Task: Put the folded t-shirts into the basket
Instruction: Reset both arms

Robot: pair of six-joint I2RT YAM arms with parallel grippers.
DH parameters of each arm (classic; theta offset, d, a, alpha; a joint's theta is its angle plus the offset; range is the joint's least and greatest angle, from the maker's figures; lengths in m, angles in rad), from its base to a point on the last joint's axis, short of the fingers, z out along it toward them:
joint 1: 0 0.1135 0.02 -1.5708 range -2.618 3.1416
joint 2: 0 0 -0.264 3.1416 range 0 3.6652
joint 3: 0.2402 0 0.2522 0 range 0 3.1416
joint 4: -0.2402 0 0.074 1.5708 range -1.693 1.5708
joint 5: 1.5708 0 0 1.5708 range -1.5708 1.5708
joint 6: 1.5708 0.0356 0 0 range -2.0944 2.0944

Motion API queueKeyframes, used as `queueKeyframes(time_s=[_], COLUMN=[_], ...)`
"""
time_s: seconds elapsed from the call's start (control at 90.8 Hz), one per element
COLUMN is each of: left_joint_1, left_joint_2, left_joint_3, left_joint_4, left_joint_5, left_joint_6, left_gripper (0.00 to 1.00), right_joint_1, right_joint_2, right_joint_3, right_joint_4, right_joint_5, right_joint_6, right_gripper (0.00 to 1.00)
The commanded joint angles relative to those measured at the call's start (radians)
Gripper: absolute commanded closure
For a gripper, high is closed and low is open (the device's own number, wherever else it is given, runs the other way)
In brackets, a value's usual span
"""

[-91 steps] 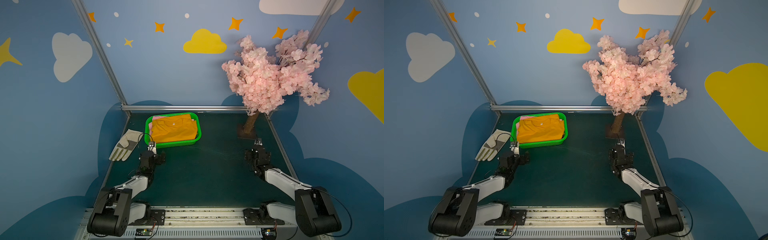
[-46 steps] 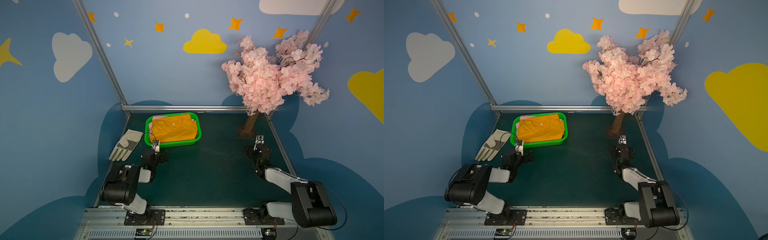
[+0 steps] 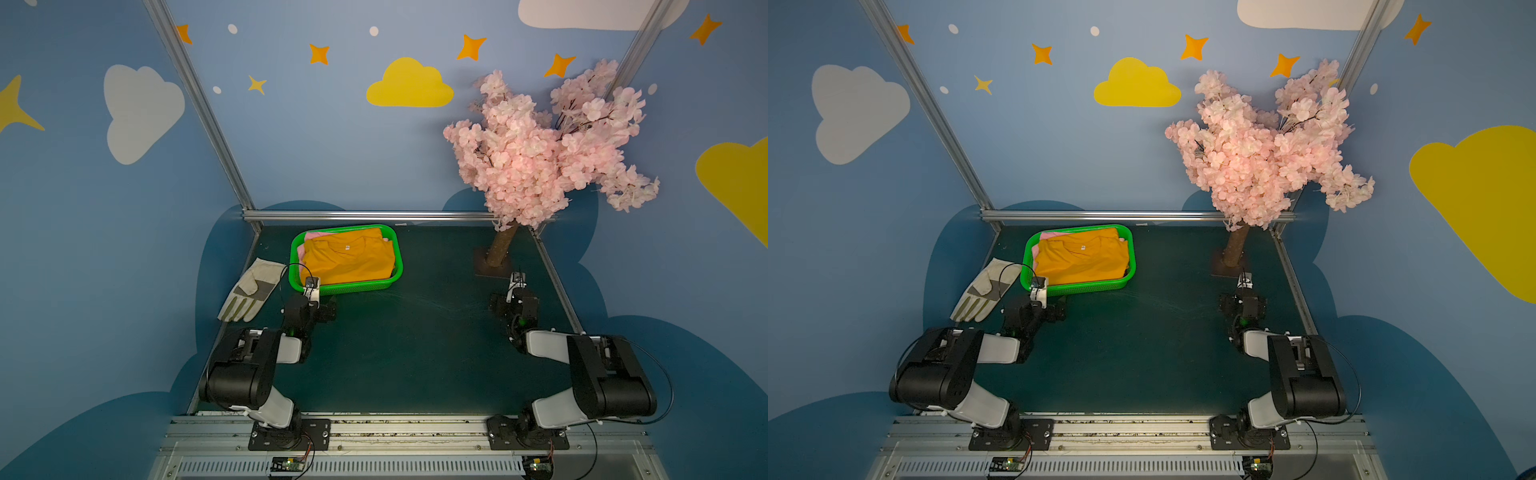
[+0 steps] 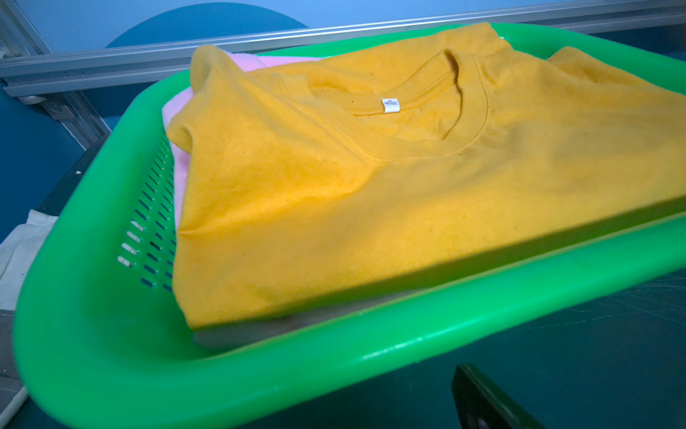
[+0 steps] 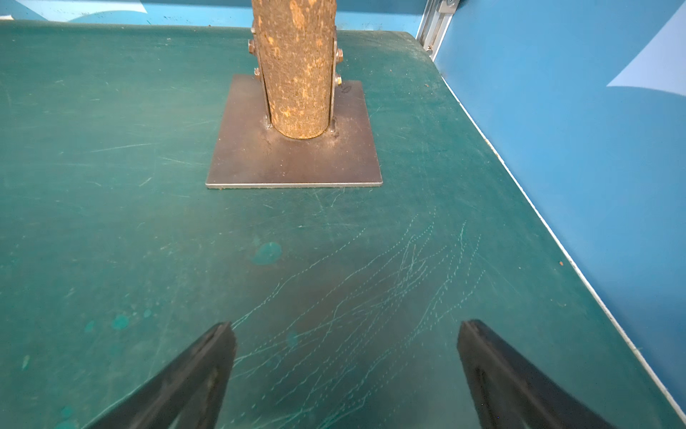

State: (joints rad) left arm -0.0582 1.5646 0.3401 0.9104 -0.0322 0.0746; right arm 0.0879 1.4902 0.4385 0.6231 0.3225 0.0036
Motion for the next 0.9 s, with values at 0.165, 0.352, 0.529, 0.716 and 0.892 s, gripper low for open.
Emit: queueKeyframes(time_s=[0.165,0.352,0.529,0.716,0.892], left_joint_1=[-0.037,-0.041,-0.041,-0.041,-0.041], left_joint_2=[0.004,0.005,0.005,0.004,0.005], left_joint_3=[0.019,0.016,0.017,0.016,0.017], left_joint_4=[0.036,0.044,0.044,0.044,0.044], left_joint_5=[-0.002,-0.011,-0.011,-0.011,-0.012], left_joint_6=[0.043,0.045,0.045,0.046,0.047], left_gripper=[0.00,0.00,0.00,0.00,0.00], right_joint_1=[-0.004,-0.003,-0.004,-0.001,-0.002], right_joint_2=[-0.024,-0.023,-0.024,-0.026,-0.027], right_joint_3=[0.016,0.017,0.016,0.017,0.016], right_joint_4=[-0.010,-0.010,-0.009,-0.013,-0.014], right_joint_5=[-0.013,-0.013,-0.013,-0.011,-0.011], right_joint_6=[-0.006,-0.006,-0.006,-0.006,-0.006], right_gripper=[0.02,0.02,0.02,0.02,0.02])
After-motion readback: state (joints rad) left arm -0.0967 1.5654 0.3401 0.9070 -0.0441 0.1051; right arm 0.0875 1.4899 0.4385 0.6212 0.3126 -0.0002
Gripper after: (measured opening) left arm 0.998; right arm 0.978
